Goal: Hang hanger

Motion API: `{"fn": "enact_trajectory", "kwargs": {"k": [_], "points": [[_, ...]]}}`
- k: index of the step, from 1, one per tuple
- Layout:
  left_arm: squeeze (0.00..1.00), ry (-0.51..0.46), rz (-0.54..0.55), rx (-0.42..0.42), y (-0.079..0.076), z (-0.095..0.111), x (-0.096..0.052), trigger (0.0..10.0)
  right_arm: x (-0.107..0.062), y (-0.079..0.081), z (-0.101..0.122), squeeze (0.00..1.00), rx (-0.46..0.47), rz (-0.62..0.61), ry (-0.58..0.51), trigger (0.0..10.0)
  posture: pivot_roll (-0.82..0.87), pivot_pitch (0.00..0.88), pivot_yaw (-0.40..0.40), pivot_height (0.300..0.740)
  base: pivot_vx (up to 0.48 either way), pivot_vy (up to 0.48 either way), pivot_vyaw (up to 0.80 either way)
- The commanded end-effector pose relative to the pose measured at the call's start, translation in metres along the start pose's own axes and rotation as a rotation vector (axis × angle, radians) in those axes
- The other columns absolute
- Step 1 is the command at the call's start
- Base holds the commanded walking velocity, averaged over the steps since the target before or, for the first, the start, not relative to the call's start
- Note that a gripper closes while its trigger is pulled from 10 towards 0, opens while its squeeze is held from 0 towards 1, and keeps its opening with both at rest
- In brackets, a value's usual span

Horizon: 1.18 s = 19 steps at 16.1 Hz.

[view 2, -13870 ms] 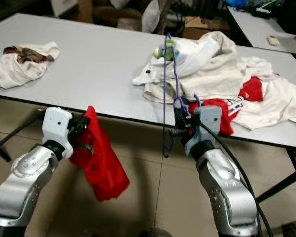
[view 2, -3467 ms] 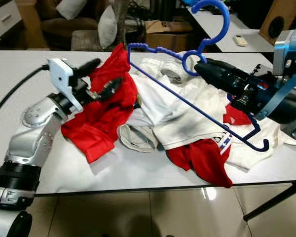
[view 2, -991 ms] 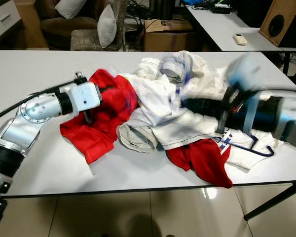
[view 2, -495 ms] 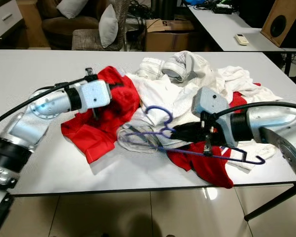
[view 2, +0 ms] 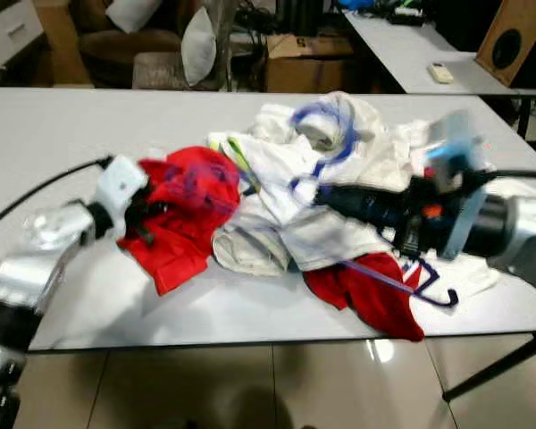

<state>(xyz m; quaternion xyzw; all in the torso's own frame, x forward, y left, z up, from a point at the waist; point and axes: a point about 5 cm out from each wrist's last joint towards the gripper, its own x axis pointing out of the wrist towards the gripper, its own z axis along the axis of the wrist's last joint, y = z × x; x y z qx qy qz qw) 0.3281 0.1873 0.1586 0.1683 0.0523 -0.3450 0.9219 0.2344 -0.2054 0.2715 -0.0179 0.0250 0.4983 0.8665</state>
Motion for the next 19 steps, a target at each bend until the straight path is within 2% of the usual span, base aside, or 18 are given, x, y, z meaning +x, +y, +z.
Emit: {"fn": "enact_trajectory", "kwargs": {"k": [1, 3, 4, 5, 6, 7, 9, 10, 11, 12, 13, 16, 19], "points": [[1.0, -0.066, 0.019, -0.009, 0.006, 0.015, -0.01, 10.0, -0.002, -0.002, 0.002, 0.0, 0.009, -0.082, -0.053, 10.0, -0.13, 0.0, 0.041, 0.74, 0.0, 0.0, 0.0], [1.0, -0.142, 0.106, -0.066, 0.01, 0.023, -0.024, 10.0, 0.006, 0.001, -0.003, 0.0, 0.037, -0.16, -0.123, 10.0, -0.12, 0.0, 0.045, 0.74, 0.0, 0.0, 0.0], [1.0, -0.217, 0.216, -0.086, 0.013, 0.031, -0.032, 10.0, 0.014, 0.001, -0.006, 0.0, 0.086, -0.231, -0.195, 10.0, -0.11, 0.0, 0.039, 0.74, 0.0, 0.0, 0.0], [1.0, -0.244, 0.231, -0.099, 0.011, 0.035, -0.034, 10.0, 0.017, 0.0, -0.007, 0.0, 0.108, -0.27, -0.217, 10.0, -0.1, 0.01, 0.032, 0.74, 0.0, 0.0, 0.0], [1.0, -0.275, 0.258, -0.138, 0.006, 0.041, -0.039, 10.0, 0.025, -0.001, -0.015, 0.0, 0.174, -0.353, -0.261, 10.0, -0.09, 0.018, 0.024, 0.74, 0.0, 0.0, 0.0], [1.0, -0.282, 0.319, -0.151, 0.004, 0.045, -0.044, 10.0, 0.034, 0.003, -0.022, 0.0, 0.229, -0.413, -0.306, 10.0, -0.08, 0.025, 0.011, 0.74, 0.0, 0.0, 0.0], [1.0, -0.263, 0.437, -0.148, 0.008, 0.045, -0.048, 10.0, 0.043, 0.007, -0.027, 0.0, 0.24, -0.49, -0.356, 10.0, -0.08, 0.026, 0.006, 0.74, 0.0, 0.0, 0.0], [1.0, -0.256, 0.429, -0.167, 0.006, 0.046, -0.048, 10.0, 0.044, 0.007, -0.026, 0.0, 0.252, -0.521, -0.388, 10.0, -0.09, 0.03, 0.005, 0.74, 0.0, 0.0, 0.0], [0.95, -0.241, 0.412, -0.148, 0.0, 0.052, -0.045, 10.0, 0.048, 0.005, -0.027, 0.0, 0.279, -0.601, -0.425, 10.0, -0.09, 0.033, 0.003, 0.74, 0.0, 0.0, 0.0], [0.35, -0.249, 0.393, -0.113, -0.007, 0.058, -0.044, 10.0, 0.052, 0.007, -0.031, 0.0, 0.295, -0.634, -0.418, 10.0, -0.1, 0.033, 0.004, 0.74, 0.0, 0.0, 0.0], [0.0, -0.248, 0.392, -0.118, -0.011, 0.057, -0.041, 10.0, 0.055, 0.01, -0.037, 0.0, 0.292, -0.649, -0.394, 10.0, -0.1, 0.032, 0.005, 0.74, 0.0, 0.0, 0.0], [0.0, -0.198, 0.394, -0.151, -0.024, 0.05, -0.033, 10.0, 0.061, 0.019, -0.052, 0.0, 0.274, -0.669, -0.333, 10.0, -0.11, 0.043, 0.001, 0.74, 0.0, 0.089, 0.0], [0.0, -0.183, 0.405, -0.138, -0.028, 0.049, -0.031, 10.0, 0.062, 0.023, -0.053, 0.0, 0.263, -0.681, -0.329, 10.0, -0.12, 0.053, -0.001, 0.74, 0.0, 0.48, 0.0]]}}
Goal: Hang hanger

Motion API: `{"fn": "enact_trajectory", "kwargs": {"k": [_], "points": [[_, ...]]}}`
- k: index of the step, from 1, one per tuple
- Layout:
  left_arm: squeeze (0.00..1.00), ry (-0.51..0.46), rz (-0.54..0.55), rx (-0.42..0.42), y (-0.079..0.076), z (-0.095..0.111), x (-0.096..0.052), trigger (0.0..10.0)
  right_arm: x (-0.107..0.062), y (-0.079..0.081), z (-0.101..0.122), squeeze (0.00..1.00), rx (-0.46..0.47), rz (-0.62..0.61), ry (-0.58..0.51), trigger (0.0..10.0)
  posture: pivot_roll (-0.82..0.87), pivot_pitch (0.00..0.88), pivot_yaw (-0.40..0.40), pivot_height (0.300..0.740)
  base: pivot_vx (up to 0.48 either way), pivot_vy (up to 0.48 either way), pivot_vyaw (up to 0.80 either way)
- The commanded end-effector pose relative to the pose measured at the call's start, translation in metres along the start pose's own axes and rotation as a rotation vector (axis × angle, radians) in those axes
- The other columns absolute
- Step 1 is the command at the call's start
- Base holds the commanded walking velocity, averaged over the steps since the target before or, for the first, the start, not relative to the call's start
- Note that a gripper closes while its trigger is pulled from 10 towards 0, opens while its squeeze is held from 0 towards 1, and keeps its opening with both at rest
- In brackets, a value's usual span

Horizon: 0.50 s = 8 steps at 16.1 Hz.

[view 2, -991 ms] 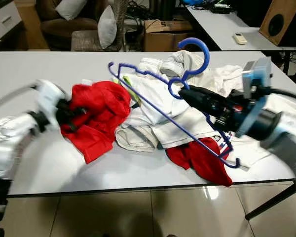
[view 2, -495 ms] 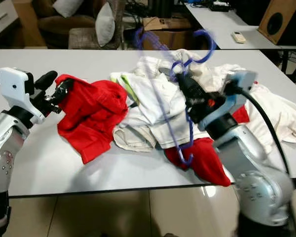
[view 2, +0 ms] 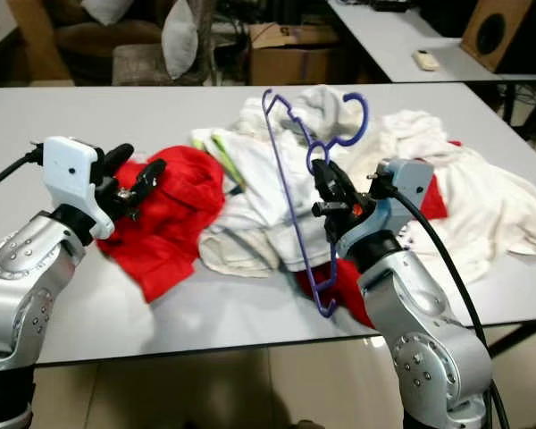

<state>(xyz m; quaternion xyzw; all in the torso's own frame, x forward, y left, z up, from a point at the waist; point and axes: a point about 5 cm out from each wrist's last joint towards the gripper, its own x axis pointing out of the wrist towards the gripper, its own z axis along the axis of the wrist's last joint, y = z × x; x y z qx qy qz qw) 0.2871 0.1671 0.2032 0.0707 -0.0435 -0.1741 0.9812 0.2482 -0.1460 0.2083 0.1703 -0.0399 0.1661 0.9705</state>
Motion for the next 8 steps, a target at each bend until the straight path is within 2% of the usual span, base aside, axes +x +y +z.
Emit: {"fn": "enact_trajectory", "kwargs": {"k": [1, 8], "points": [[0.0, 0.006, 0.023, 0.019, 0.002, 0.0, -0.003, 10.0, -0.002, 0.006, 0.006, 0.0, -0.016, 0.016, -0.032, 10.0, -0.12, 0.053, -0.001, 0.74, 0.0, 0.48, 0.0], [0.0, -0.034, 0.012, 0.041, -0.004, 0.016, -0.002, 10.0, -0.004, 0.003, 0.014, 0.0, -0.013, -0.004, -0.093, 10.0, -0.13, 0.083, -0.027, 0.74, 0.0, 0.48, 0.0]]}}
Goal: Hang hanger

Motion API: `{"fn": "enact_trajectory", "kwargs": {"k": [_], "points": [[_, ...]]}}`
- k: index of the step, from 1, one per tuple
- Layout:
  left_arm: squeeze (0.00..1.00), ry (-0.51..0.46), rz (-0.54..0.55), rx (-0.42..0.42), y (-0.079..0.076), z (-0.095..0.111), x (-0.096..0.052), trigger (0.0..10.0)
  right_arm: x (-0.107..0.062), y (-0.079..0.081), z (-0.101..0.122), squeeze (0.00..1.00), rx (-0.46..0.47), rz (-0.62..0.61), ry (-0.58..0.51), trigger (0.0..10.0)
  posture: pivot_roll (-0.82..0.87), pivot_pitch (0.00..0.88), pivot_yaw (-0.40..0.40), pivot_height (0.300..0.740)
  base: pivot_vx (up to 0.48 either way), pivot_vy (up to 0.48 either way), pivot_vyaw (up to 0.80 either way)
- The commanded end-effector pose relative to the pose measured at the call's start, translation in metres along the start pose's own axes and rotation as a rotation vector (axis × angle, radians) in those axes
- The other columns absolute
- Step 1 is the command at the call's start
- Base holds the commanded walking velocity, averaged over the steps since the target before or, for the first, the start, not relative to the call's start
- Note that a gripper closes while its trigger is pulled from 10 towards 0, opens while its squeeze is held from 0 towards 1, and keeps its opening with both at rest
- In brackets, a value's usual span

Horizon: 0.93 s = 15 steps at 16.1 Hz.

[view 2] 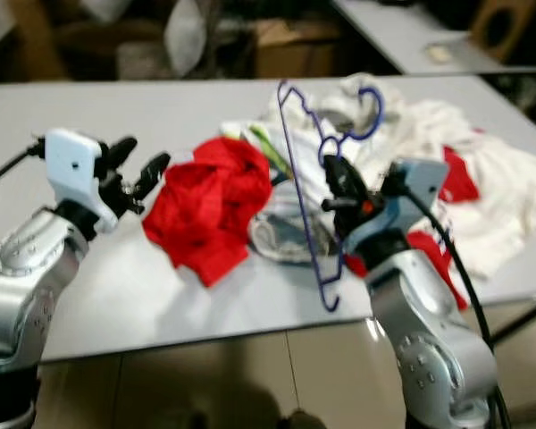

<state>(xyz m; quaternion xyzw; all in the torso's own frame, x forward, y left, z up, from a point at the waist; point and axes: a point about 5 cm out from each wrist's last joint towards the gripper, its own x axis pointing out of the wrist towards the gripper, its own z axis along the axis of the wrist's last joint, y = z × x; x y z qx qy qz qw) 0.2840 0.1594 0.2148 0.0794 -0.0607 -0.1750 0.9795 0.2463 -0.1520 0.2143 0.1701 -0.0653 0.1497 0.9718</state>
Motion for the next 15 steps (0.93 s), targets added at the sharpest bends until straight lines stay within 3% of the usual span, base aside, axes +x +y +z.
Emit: {"fn": "enact_trajectory", "kwargs": {"k": [1, 15], "points": [[0.0, -0.002, 0.004, 0.025, 0.0009, 0.0048, -0.0037, 10.0, -0.0015, 0.0056, 0.0076, 0.0, 0.001, 0.02, -0.042, 10.0, -0.13, 0.091, -0.031, 0.74, 0.0, 0.48, 0.0], [0.0, 0.041, 0.02, 0.005, -0.0031, -0.0031, -0.0045, 10.0, -0.0016, 0.0094, 0.0029, 0.0, -0.051, 0.049, 0.0, 10.0, -0.13, 0.11, -0.03, 0.74, 0.0, 0.48, 0.0]]}}
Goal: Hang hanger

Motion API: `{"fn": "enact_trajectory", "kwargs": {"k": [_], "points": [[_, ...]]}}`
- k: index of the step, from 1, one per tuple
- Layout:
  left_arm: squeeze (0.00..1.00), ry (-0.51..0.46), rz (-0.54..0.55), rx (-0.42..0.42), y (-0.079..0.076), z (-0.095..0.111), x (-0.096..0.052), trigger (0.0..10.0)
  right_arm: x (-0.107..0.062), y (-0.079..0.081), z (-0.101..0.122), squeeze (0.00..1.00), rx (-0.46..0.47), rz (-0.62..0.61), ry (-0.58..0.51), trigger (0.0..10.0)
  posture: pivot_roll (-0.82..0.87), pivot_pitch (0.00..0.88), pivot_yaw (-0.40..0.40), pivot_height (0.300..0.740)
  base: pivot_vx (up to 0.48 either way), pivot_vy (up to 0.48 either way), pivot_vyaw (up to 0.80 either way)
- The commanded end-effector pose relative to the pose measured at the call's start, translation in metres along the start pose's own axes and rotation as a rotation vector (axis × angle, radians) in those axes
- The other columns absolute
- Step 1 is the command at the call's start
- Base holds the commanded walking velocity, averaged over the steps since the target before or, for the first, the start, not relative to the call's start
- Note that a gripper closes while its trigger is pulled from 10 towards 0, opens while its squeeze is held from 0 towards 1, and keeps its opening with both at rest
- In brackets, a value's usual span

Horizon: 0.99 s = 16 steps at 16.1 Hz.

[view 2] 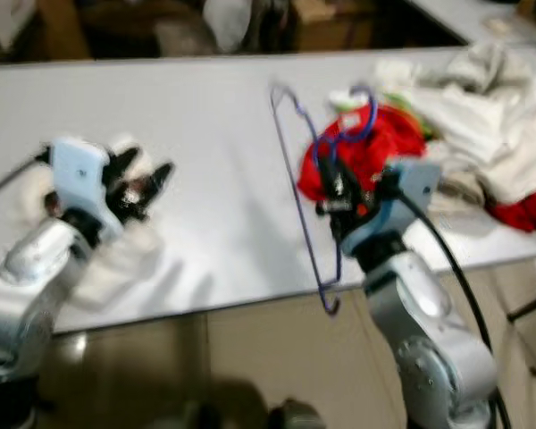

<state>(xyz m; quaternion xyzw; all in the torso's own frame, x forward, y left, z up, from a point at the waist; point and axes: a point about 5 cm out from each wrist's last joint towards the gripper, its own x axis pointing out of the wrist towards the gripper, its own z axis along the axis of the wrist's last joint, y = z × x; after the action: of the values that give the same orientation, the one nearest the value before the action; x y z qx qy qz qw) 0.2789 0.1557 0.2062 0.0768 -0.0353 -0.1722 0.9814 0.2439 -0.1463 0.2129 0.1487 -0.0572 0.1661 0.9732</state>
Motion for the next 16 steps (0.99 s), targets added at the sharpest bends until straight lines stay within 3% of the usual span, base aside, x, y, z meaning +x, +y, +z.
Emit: {"fn": "enact_trajectory", "kwargs": {"k": [1, 4, 7, 10, 12, 13, 16], "points": [[0.0, -0.006, 0.044, 0.014, 0.006, 0.002, -0.002, 10.0, 0.002, 0.006, 0.006, 0.0, -0.027, 0.043, -0.017, 10.0, -0.13, 0.107, -0.037, 0.74, 0.0, 0.48, 0.0], [0.0, 0.008, 0.107, 0.021, 0.013, -0.003, -0.005, 10.0, 0.004, 0.005, -0.002, 0.0, -0.063, 0.049, 0.041, 10.0, -0.13, 0.093, -0.046, 0.74, 0.0, 0.3, 0.0], [0.0, 0.033, 0.128, 0.046, 0.012, -0.014, -0.003, 10.0, 0.003, -0.007, -0.017, 0.0, -0.107, -0.028, 0.132, 10.0, -0.13, 0.083, -0.041, 0.74, 0.0, -0.48, 0.0], [0.0, 0.037, 0.121, 0.036, 0.01, -0.018, -0.001, 10.0, 0.001, -0.016, -0.016, 0.0, -0.129, -0.066, 0.131, 10.0, -0.14, 0.07, -0.032, 0.74, 0.0, -0.48, 0.0], [0.0, 0.049, 0.141, 0.006, 0.009, -0.023, -0.001, 10.0, -0.001, -0.022, -0.017, 0.0, -0.159, -0.075, 0.142, 10.0, -0.15, 0.061, -0.024, 0.74, 0.0, 0.0, 0.0], [0.0, 0.074, 0.147, -0.007, 0.003, -0.035, -0.002, 10.0, -0.008, -0.038, -0.02, 0.0, -0.191, -0.12, 0.184, 10.0, -0.15, 0.055, -0.022, 0.74, 0.0, 0.0, 0.0], [0.0, 0.093, 0.124, -0.032, -0.005, -0.048, -0.006, 10.0, -0.015, -0.042, -0.027, 0.0, -0.181, -0.151, 0.215, 10.0, -0.15, 0.044, -0.018, 0.74, 0.0, 0.0, 0.0]]}}
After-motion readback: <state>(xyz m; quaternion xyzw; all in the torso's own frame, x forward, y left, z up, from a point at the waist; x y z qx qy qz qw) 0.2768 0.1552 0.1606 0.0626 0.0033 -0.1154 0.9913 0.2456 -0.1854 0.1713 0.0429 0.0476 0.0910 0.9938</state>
